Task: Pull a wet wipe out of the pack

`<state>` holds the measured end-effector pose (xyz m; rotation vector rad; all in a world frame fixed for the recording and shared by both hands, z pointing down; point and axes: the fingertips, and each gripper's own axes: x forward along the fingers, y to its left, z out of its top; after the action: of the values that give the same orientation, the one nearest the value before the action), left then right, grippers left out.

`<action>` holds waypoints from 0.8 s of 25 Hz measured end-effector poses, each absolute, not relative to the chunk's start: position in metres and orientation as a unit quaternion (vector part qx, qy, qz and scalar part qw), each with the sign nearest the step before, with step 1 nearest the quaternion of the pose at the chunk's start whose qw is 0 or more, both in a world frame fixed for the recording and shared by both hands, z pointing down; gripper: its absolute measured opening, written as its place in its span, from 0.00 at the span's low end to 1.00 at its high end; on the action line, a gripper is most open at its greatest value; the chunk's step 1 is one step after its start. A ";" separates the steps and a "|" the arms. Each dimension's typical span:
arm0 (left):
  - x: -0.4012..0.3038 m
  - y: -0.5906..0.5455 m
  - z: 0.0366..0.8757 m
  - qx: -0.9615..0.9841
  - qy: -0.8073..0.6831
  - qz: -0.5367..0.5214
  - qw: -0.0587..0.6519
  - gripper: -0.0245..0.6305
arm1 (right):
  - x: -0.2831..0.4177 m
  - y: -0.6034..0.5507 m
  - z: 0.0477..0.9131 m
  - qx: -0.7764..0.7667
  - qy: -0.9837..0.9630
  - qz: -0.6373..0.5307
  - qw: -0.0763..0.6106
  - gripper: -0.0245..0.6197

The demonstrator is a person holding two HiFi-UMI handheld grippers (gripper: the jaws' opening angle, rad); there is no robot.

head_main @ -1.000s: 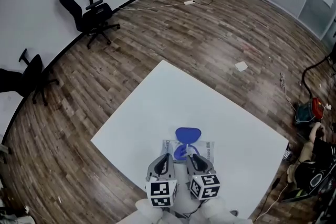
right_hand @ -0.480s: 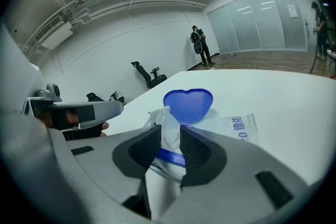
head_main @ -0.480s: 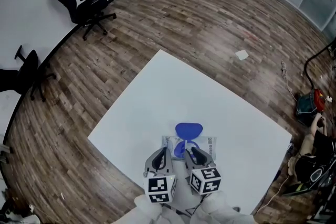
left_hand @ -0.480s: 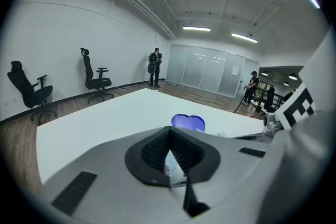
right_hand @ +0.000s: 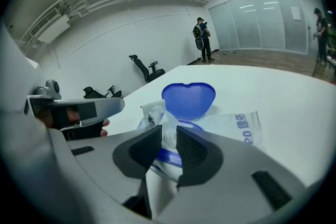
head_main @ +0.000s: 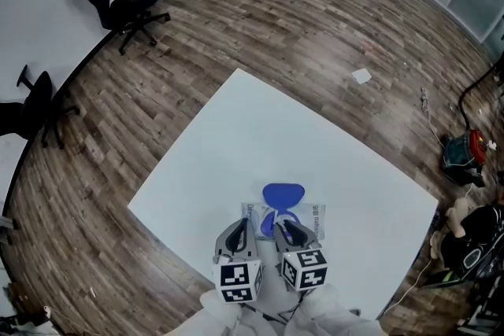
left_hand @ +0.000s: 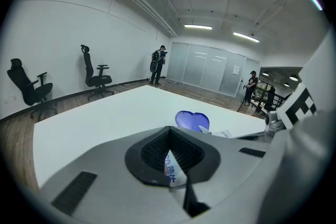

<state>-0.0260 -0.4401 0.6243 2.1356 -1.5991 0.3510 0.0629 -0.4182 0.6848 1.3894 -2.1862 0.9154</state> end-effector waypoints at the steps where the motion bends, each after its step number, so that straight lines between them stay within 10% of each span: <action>1: -0.025 -0.440 0.625 0.774 -0.578 0.127 0.224 0.03 | 0.062 -0.418 0.686 0.495 -0.781 0.327 0.197 0.18; 20: -0.015 -0.427 0.623 0.785 -0.563 0.131 0.224 0.03 | 0.065 -0.416 0.683 0.508 -0.774 0.325 0.194 0.06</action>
<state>-0.0151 -0.4272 0.6232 2.1667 -1.5528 0.3603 0.0650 -0.4159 0.6825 1.4233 -2.1699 0.9110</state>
